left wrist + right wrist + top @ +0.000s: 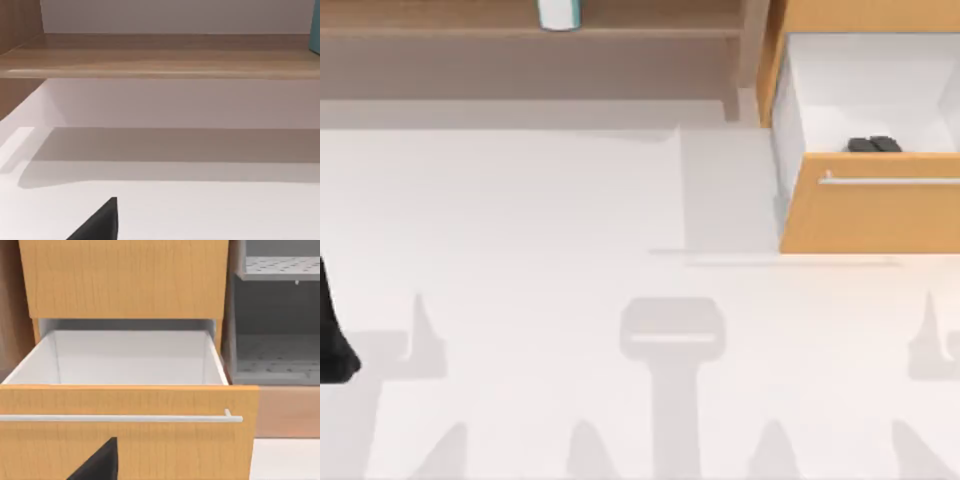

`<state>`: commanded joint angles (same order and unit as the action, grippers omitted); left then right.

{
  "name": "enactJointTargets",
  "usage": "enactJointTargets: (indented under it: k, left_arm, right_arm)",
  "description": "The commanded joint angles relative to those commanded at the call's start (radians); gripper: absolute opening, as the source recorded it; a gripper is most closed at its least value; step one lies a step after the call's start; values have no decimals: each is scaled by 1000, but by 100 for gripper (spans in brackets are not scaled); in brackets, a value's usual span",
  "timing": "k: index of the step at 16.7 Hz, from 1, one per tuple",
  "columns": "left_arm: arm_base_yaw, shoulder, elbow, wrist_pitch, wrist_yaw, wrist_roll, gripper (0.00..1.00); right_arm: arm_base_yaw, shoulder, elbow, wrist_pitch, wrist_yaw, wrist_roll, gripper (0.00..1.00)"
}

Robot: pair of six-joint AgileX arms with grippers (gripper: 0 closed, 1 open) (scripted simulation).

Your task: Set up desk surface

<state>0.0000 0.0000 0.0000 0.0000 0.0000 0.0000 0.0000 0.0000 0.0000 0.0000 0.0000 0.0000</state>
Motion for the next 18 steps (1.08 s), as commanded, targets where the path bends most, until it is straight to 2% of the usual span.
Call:
enactJointTargets:
  k: [4, 8, 12, 18]
  left_arm:
    - [0, 0, 0, 0, 0, 0, 100]
    - [0, 0, 0, 0, 0, 0, 100]
    - [0, 0, 0, 0, 0, 0, 100]
    - [0, 0, 0, 0, 0, 0, 100]
  right_arm:
    - [2, 30, 30, -20, 0, 0, 100]
    - [14, 217, 215, -134, 1, 2, 100]
    - [33, 570, 544, -317, 1, 6, 100]
    - [75, 1298, 1158, -641, 1, 10, 100]
